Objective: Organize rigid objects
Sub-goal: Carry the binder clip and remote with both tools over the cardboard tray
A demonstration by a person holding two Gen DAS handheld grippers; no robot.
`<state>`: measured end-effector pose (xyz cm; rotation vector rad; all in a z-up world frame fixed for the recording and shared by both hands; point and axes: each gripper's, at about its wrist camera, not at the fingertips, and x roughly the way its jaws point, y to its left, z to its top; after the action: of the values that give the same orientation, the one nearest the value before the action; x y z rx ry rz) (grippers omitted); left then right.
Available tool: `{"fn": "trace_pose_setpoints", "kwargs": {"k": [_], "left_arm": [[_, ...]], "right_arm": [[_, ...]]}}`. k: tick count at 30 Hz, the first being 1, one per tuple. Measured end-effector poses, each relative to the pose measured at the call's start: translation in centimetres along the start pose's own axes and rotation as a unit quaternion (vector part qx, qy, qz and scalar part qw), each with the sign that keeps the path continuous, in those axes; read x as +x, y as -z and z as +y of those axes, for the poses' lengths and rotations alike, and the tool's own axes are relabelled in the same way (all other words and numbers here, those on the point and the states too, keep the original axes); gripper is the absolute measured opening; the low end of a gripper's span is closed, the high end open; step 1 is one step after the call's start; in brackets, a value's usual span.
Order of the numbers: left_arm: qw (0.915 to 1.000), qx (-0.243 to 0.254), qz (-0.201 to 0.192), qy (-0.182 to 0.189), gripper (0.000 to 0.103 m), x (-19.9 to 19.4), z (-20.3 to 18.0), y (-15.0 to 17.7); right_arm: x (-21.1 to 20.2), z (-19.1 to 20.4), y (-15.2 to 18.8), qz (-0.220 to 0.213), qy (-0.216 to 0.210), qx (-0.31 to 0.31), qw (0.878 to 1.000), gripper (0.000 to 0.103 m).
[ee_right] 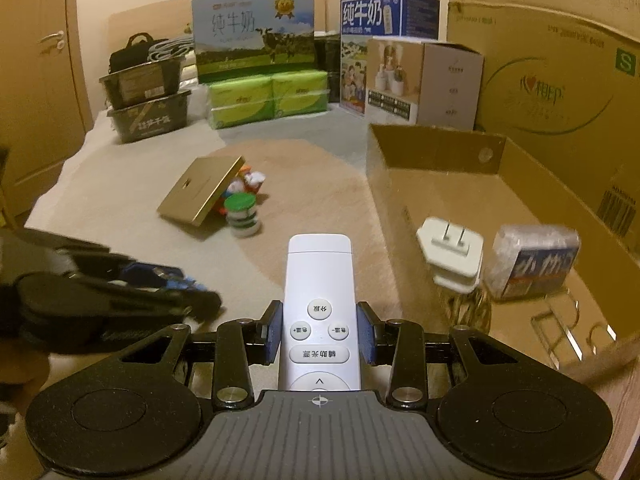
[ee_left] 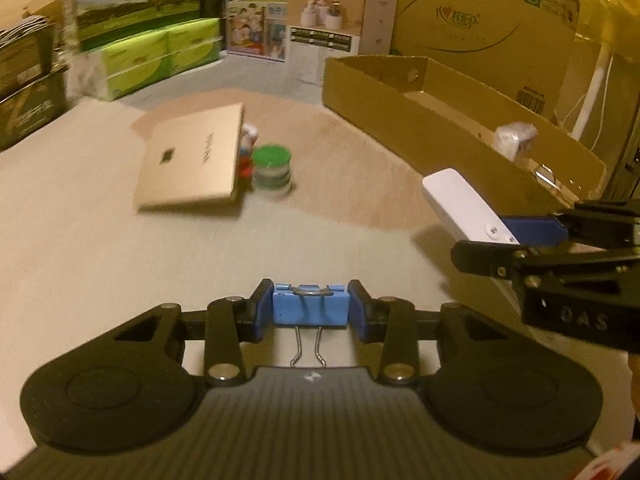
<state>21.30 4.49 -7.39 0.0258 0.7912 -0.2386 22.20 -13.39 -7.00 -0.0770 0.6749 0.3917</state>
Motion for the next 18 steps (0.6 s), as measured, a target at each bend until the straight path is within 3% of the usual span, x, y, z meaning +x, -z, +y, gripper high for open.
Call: {"fn": "trace_pose_setpoints", "kwargs": {"k": [9, 18], "left_arm": [[0.9997, -0.012, -0.004, -0.019, 0.036, -3.0, -0.7, 3.1], [0.9994, -0.007, -0.015, -0.031, 0.036, -2.9, -1.1, 3.5]], "right_arm": [[-0.6, 1.4, 3.5, 0.04, 0.001, 0.005, 0.999, 0.039], [0.3, 1.4, 2.7, 0.044, 0.003, 0.015, 0.999, 0.039]]}}
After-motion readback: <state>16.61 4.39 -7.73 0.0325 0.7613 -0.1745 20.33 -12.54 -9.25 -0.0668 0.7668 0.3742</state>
